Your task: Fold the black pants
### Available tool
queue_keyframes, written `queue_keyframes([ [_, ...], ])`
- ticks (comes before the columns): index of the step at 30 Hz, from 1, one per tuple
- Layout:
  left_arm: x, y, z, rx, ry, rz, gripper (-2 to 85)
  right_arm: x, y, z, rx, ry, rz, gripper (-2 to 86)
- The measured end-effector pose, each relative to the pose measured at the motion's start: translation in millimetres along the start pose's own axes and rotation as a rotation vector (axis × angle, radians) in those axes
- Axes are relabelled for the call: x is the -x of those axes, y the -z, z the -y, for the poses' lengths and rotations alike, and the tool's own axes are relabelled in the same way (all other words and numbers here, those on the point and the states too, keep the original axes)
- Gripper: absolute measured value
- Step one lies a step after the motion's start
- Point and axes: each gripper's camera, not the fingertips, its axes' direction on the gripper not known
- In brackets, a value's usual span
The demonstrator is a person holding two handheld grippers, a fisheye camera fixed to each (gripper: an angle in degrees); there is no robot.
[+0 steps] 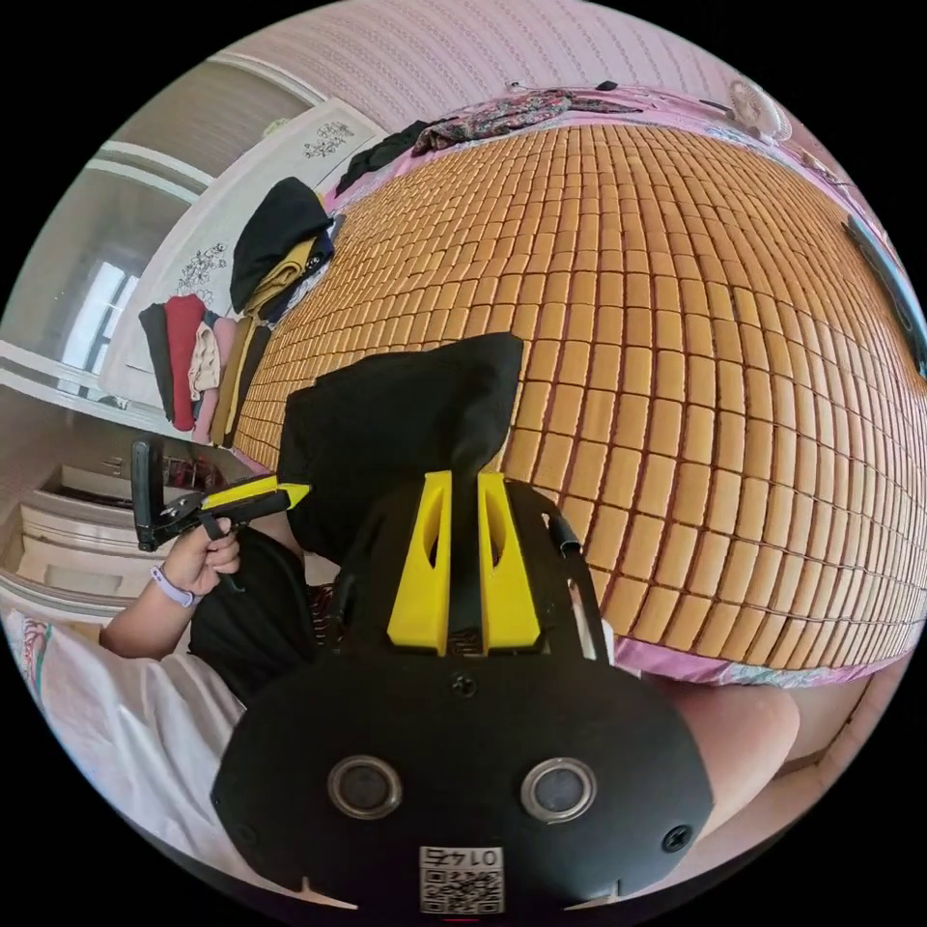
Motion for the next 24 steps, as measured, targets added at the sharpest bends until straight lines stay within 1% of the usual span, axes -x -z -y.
queue_keyframes([
  [3, 3.4, 3.1, -4.1, -0.023, 0.026, -0.068, 4.3, 25.1, 26.8, 6.4, -0.011, 0.141, 0.024, 3.0],
  [4, 3.7, 4.4, -5.4, -0.033, 0.031, -0.079, 4.2, 41.3, 38.2, 13.7, -0.016, 0.216, 0.033, 2.7],
  [6, 4.9, 15.3, -13.3, -0.108, 0.060, -0.114, 4.0, 72.9, 53.4, 27.6, -0.013, 0.358, 0.032, 2.4],
  [7, 5.4, 19.2, -15.7, -0.133, 0.070, -0.118, 4.0, 97.6, 61.6, 36.9, -0.003, 0.473, 0.010, 2.3],
  [8, 7.2, 28.1, -20.2, -0.187, 0.099, -0.123, 4.0, 122.8, 68.9, 45.5, 0.002, 0.588, -0.015, 2.2],
  [11, 12.2, 57.4, -26.7, -0.344, 0.149, -0.125, 3.9, 177.3, 85.0, 72.1, -0.008, 0.814, -0.046, 2.1],
  [14, 20.4, 97.5, -21.3, -0.505, 0.152, -0.058, 3.9, 221.2, 105.0, 118.0, -0.051, 0.951, -0.036, 2.4],
  [16, 30.6, 129.6, -4.7, -0.595, 0.121, 0.008, 4.0, 245.7, 119.8, 156.1, -0.104, 0.987, -0.019, 2.8],
  [18, 49.1, 181.8, 31.0, -0.713, 0.108, 0.124, 4.3, 269.1, 132.4, 202.0, -0.174, 0.952, -0.006, 3.6],
  [19, 54.4, 194.2, 40.7, -0.737, 0.123, 0.154, 4.4, 281.8, 136.9, 237.1, -0.218, 0.852, -0.005, 4.3],
  [20, 68.7, 217.7, 61.3, -0.783, 0.188, 0.187, 4.7, 289.8, 138.8, 272.4, -0.261, 0.703, 0.025, 5.9],
  [21, 86.5, 235.3, 80.5, -0.810, 0.259, 0.191, 5.1, 291.9, 138.5, 288.3, -0.274, 0.633, 0.046, 6.7],
  [22, 95.2, 241.4, 89.1, -0.812, 0.292, 0.207, 5.9, 293.1, 135.2, 313.3, -0.283, 0.537, 0.093, 7.9],
  [23, 113.2, 247.3, 102.7, -0.781, 0.386, 0.248, 7.4, 290.6, 128.3, 328.4, -0.273, 0.467, 0.107, 8.6],
  [24, 129.3, 245.3, 109.4, -0.733, 0.454, 0.227, 8.1, 287.5, 124.2, 331.7, -0.268, 0.427, 0.103, 8.7],
])
